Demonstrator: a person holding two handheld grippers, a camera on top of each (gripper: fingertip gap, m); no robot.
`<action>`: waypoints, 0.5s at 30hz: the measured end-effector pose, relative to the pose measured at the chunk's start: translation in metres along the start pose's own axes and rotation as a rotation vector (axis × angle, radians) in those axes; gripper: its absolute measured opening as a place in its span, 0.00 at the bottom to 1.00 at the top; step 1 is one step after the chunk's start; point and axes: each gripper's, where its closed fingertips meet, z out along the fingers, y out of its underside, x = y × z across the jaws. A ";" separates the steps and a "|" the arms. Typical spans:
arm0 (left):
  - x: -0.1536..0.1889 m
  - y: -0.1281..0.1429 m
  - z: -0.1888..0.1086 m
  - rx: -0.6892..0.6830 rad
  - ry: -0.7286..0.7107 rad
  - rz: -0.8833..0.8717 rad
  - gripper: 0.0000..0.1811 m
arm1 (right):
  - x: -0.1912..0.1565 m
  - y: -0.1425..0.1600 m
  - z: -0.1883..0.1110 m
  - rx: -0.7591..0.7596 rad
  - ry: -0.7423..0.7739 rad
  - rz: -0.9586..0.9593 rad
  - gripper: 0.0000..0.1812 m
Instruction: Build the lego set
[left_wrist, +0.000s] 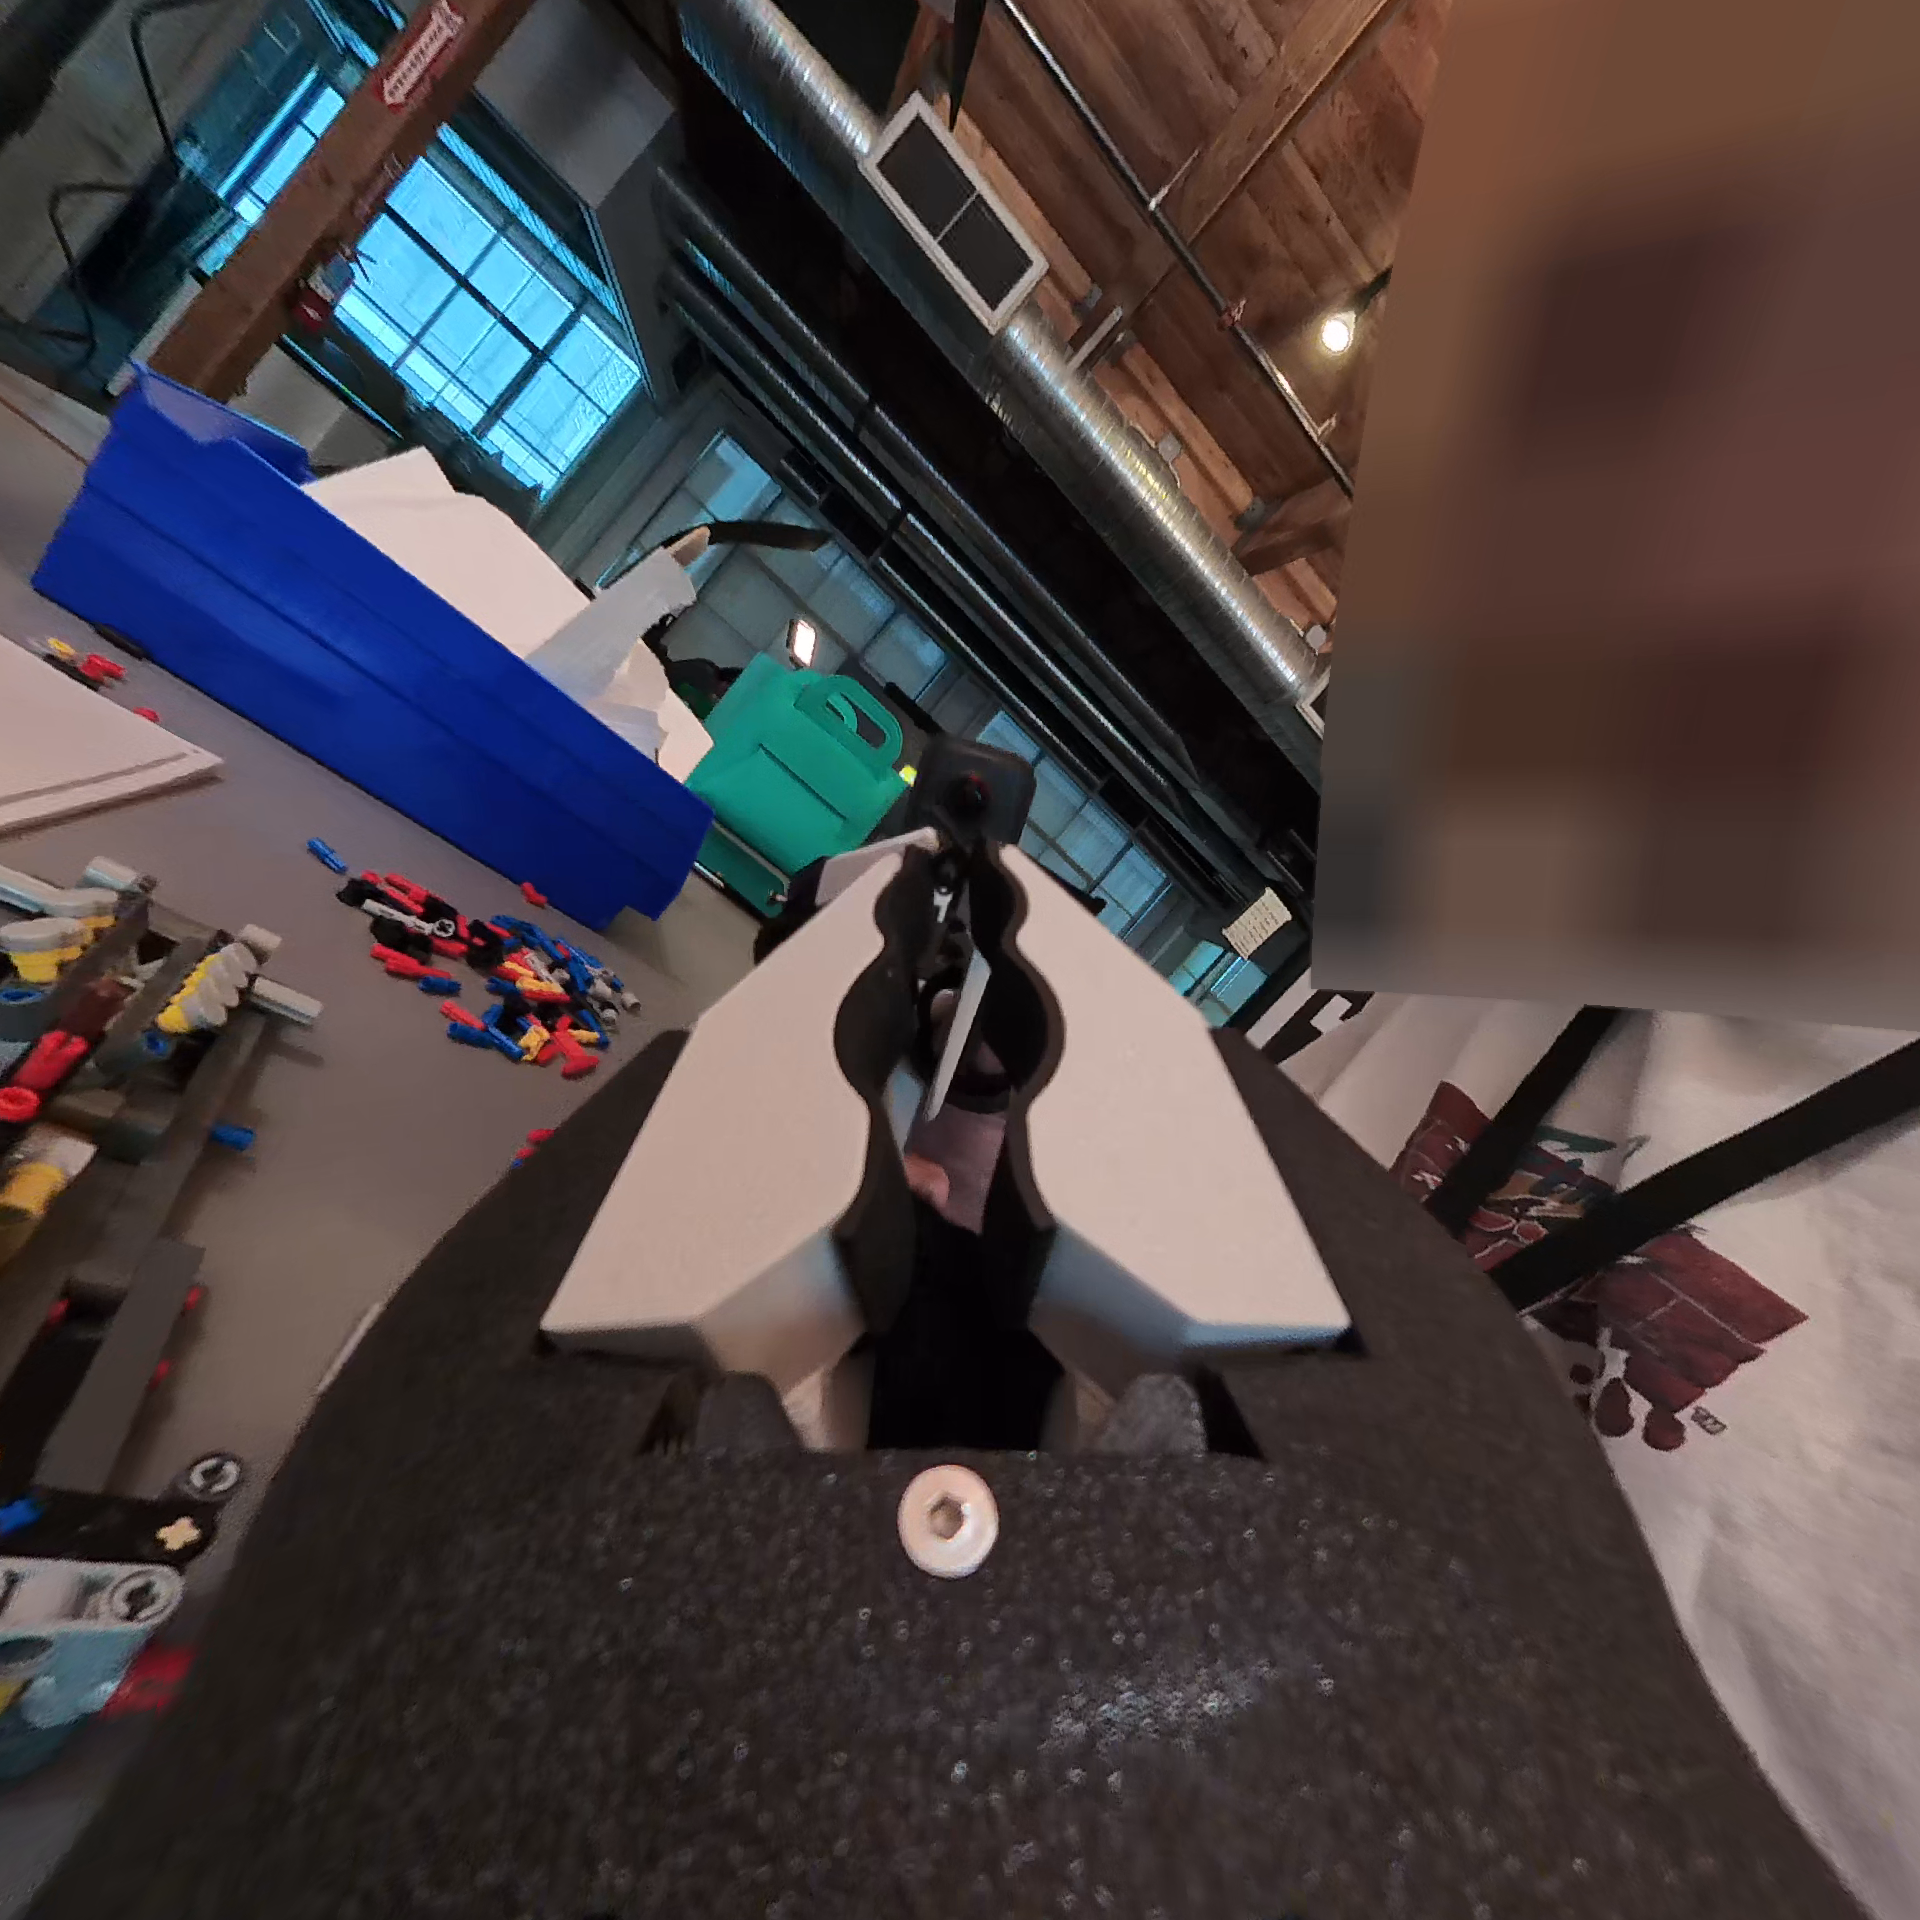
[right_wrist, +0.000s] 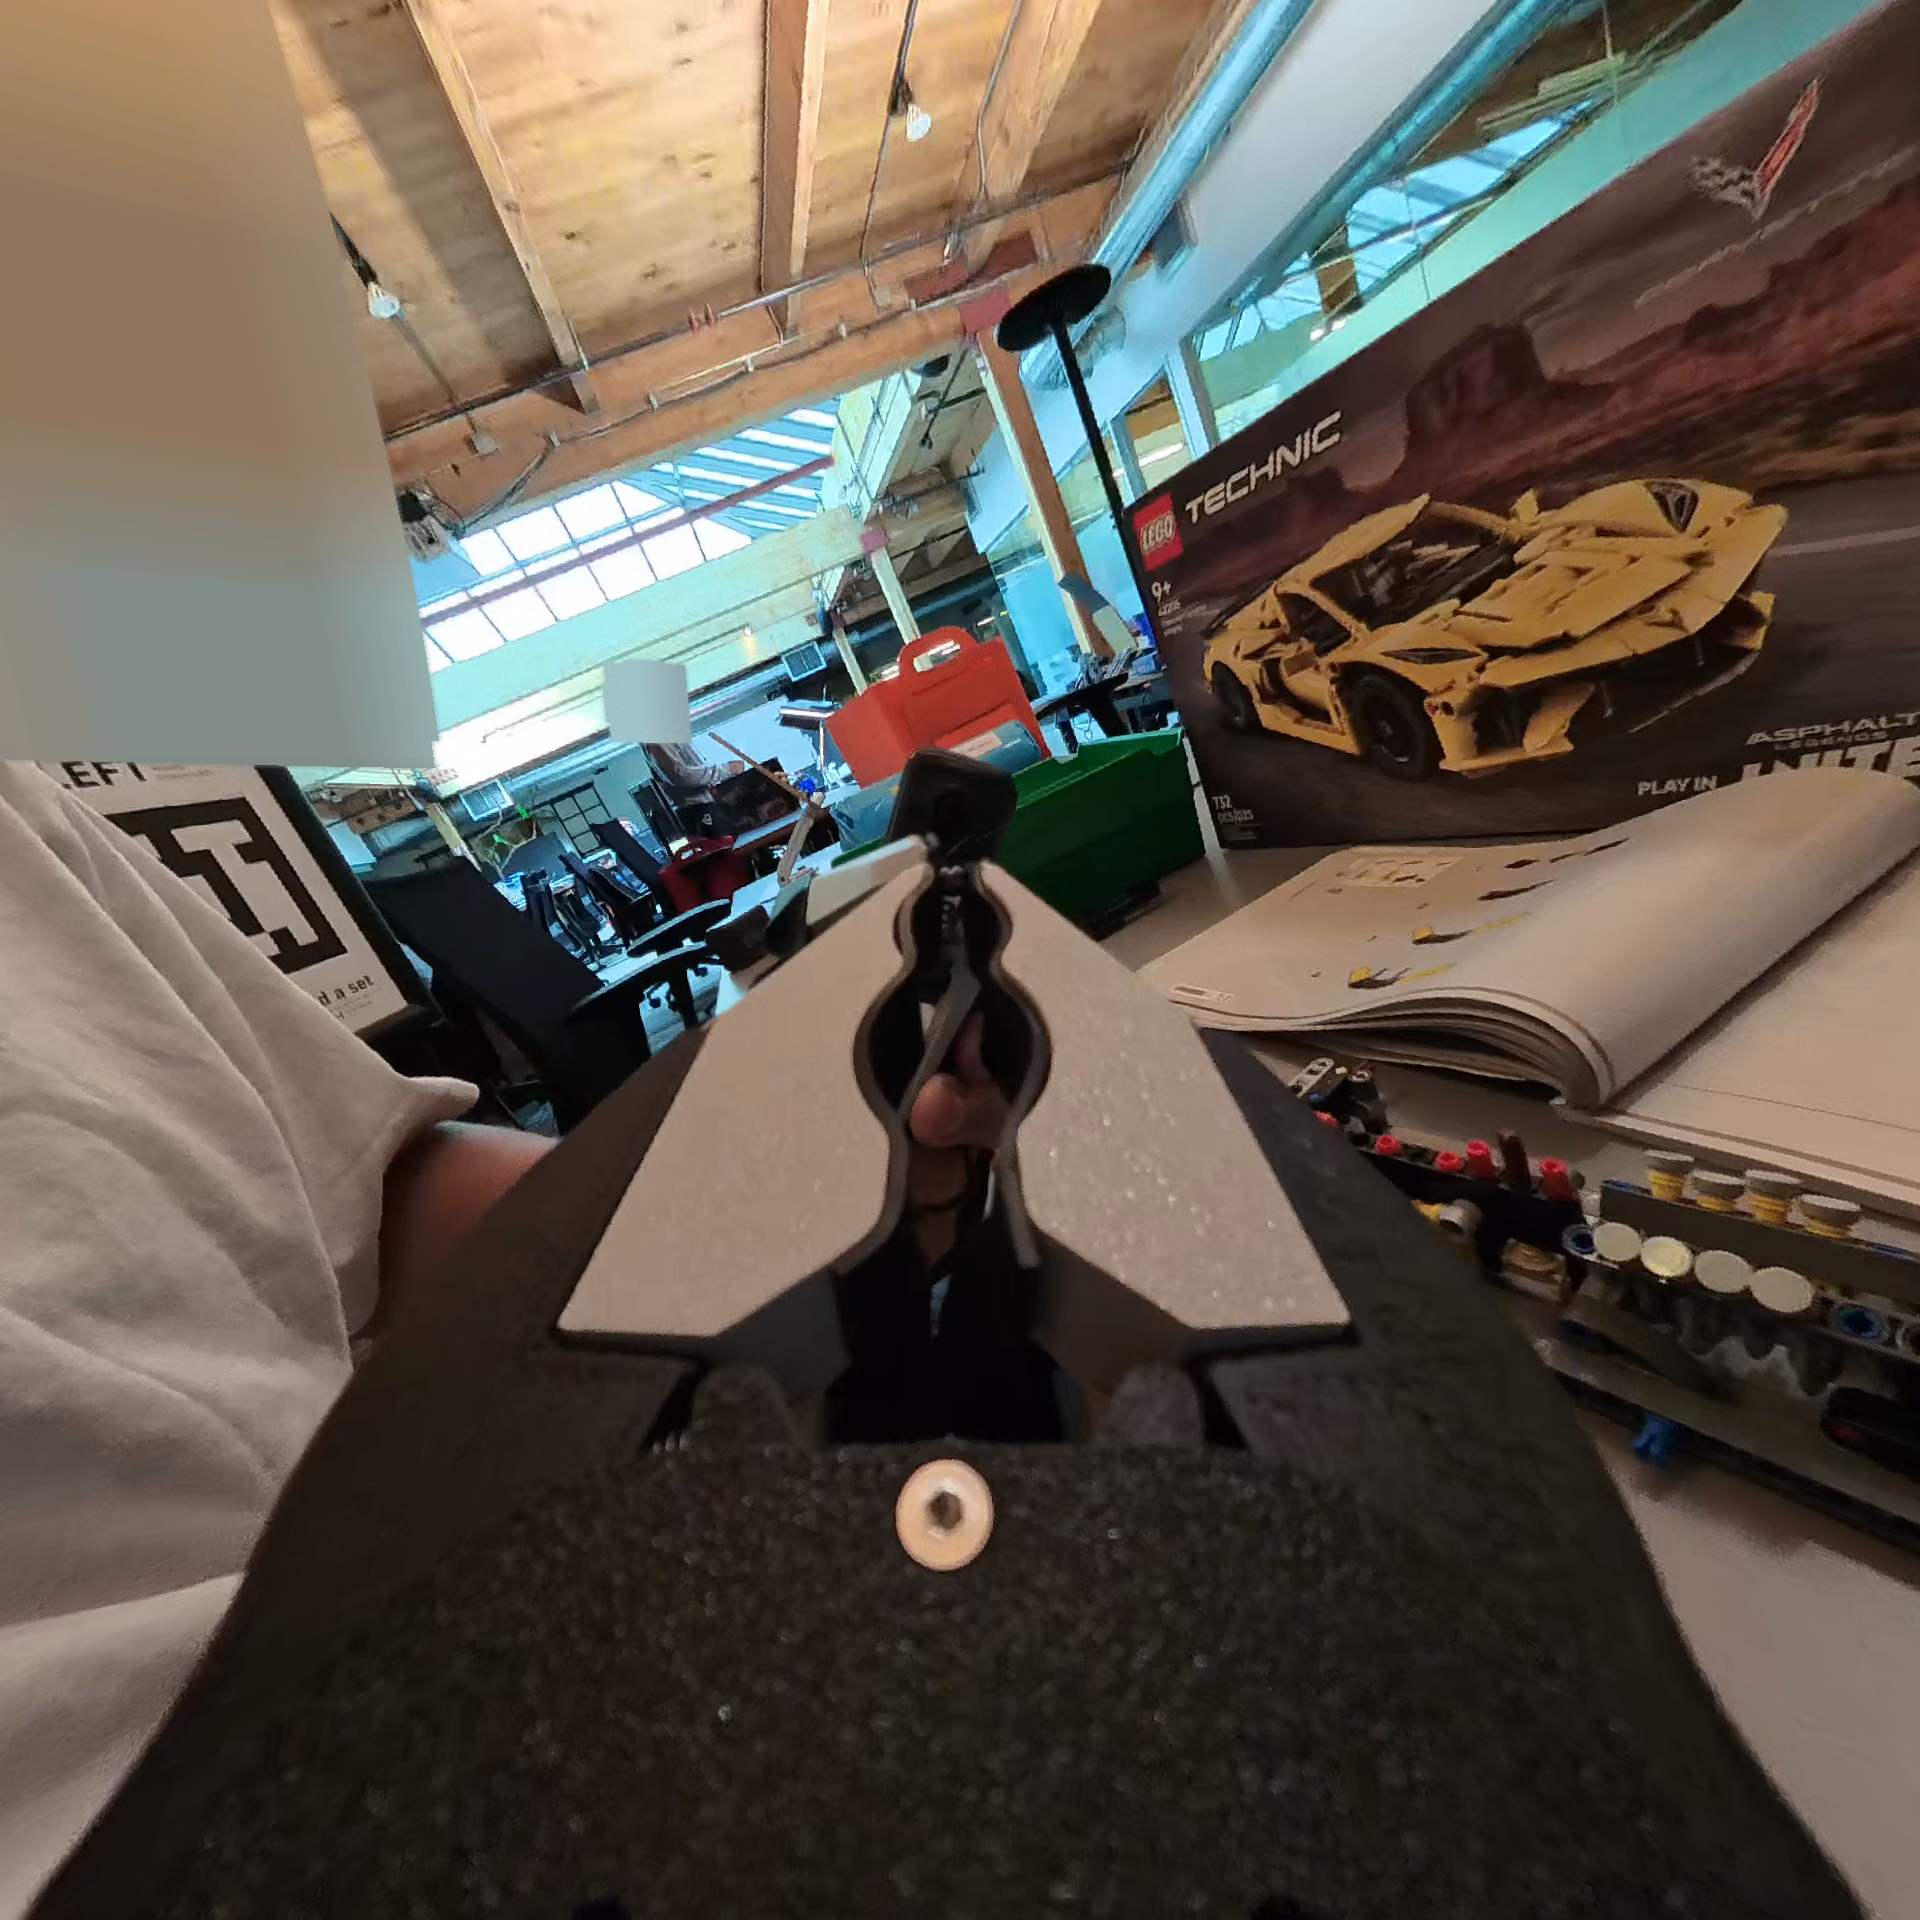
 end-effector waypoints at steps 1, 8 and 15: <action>-0.001 0.000 0.000 0.000 -0.004 0.000 0.03 | 0.001 0.000 0.000 0.000 0.001 0.013 0.01; -0.007 0.000 -0.002 -0.033 -0.058 0.047 0.03 | 0.006 0.003 0.001 -0.021 0.018 0.030 0.02; -0.028 -0.009 -0.005 0.033 -0.168 -0.003 0.03 | 0.039 0.015 -0.002 -0.167 0.339 -0.262 0.24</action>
